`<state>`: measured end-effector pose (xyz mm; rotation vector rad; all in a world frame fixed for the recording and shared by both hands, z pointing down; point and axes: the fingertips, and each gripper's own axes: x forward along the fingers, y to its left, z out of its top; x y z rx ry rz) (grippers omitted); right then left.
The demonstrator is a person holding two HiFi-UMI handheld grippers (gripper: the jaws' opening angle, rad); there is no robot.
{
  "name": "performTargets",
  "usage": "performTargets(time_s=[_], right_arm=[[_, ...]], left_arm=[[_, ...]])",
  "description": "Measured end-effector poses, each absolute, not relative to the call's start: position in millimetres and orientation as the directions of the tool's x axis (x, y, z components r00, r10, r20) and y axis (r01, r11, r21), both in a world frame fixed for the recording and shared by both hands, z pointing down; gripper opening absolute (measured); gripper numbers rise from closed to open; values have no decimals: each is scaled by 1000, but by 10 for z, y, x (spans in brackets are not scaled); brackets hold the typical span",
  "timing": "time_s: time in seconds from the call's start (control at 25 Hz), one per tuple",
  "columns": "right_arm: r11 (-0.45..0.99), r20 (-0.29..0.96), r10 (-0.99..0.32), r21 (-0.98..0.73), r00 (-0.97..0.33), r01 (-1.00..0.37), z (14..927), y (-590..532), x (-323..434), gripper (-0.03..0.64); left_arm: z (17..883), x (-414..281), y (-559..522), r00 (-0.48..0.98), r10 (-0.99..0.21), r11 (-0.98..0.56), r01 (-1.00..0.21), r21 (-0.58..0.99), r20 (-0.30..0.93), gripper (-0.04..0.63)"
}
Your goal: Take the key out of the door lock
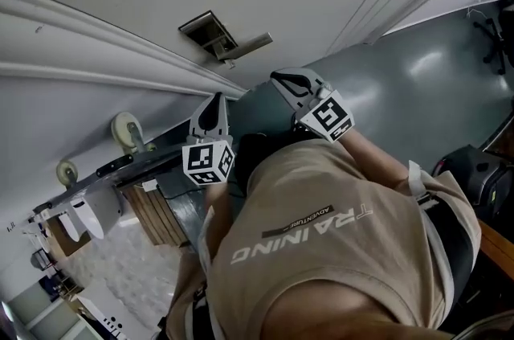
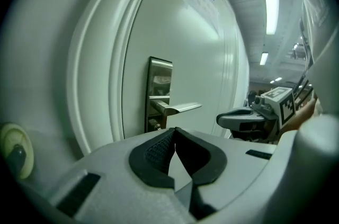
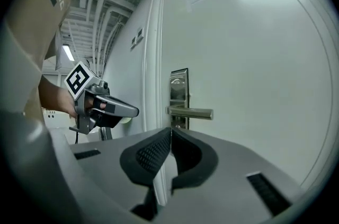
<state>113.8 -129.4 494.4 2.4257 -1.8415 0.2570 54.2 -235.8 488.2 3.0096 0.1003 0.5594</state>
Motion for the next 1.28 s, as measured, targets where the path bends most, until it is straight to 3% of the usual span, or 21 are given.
performTargets(time_s=[0.2,0.64,0.92,1.28], right_arm=[[-206,191,-963,-56,192,-977,5007,-1180,1171,15],[-199,197,-964,-88,179,-976,5130,-954,1376,15],[-136,169,-978,-88,120,-987,5053,-1020,1275,15],[-126,113,-987,-118,113,-985,4940,-1016,1230,15]], left_arm=[[4983,572,-2133,916,56,-997,34,63,398,6],[4962,745,-1933,912,53,-994,9,110,407,6],[4968,647,-1978,905,-10,-992,-61,107,425,6],[4889,768,-1756,889,32,-999,18,35,456,6]])
